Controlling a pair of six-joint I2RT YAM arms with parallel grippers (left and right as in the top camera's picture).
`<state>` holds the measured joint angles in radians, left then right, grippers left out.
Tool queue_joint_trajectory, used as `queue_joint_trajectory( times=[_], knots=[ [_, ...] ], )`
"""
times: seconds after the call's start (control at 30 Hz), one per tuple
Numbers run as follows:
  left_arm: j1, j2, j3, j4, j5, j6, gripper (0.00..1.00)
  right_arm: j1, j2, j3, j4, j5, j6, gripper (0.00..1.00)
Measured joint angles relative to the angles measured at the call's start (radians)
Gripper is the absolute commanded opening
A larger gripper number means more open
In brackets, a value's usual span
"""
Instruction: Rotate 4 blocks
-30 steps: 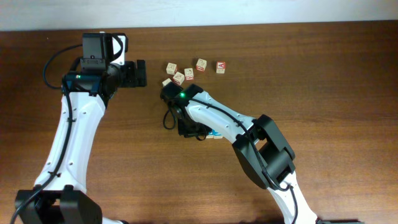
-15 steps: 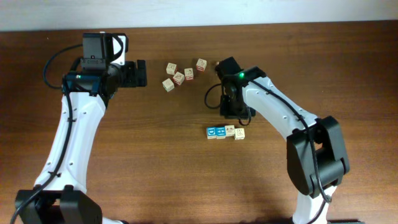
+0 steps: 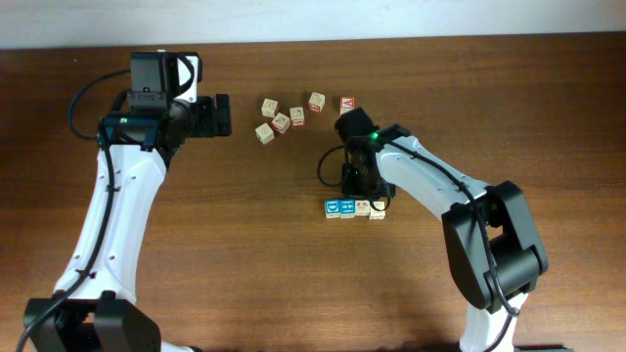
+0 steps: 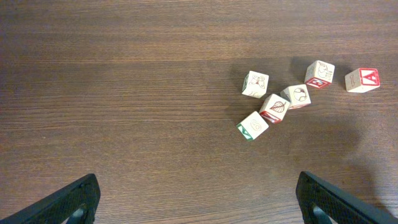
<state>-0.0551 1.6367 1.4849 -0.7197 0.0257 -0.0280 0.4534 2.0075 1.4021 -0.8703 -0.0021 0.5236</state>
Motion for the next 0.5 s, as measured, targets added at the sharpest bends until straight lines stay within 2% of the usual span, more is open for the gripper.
queue_joint_trajectory(
  times=[0.37,0.43,0.5],
  knots=[
    [0.000,0.000,0.000,0.000,0.000,0.000,0.99,-0.010,0.000,0.018,-0.001,-0.030,-0.064,0.04],
    [0.000,0.000,0.000,0.000,0.000,0.000,0.99,-0.072,-0.040,0.096,-0.087,-0.021,-0.069,0.04],
    [0.000,0.000,0.000,0.000,0.000,0.000,0.99,-0.132,-0.113,0.076,-0.234,-0.022,-0.063,0.04]
  ],
)
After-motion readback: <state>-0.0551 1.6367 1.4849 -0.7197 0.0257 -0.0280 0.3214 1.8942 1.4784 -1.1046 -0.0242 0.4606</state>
